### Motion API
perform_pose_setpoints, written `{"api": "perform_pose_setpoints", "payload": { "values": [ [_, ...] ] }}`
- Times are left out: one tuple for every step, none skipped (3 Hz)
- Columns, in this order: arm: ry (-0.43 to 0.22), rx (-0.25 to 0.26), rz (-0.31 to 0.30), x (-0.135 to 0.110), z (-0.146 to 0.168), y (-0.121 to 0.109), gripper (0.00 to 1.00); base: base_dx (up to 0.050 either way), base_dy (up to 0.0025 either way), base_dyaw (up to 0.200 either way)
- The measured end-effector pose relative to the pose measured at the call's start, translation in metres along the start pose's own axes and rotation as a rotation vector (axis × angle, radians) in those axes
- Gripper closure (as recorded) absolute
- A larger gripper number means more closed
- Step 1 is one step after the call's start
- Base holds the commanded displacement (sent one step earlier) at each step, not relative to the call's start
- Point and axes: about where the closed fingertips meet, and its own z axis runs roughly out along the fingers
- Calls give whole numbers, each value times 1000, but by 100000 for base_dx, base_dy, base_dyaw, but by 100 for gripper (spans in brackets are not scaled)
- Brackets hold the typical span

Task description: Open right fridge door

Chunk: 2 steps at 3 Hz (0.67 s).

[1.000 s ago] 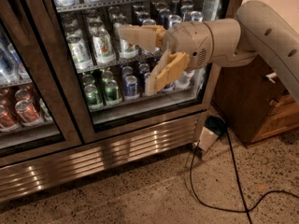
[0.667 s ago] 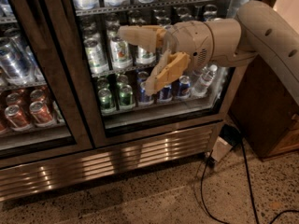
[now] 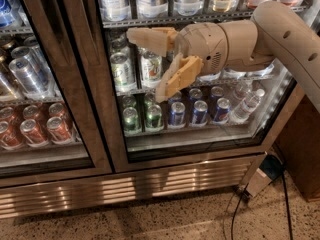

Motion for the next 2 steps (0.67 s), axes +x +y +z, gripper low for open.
{"api": "perform_pose_setpoints", "payload": {
  "values": [
    [0, 0, 0, 0, 0, 0, 0, 0, 0, 0],
    [-32, 57, -4, 1, 0, -1, 0, 0, 0, 0]
  ]
}}
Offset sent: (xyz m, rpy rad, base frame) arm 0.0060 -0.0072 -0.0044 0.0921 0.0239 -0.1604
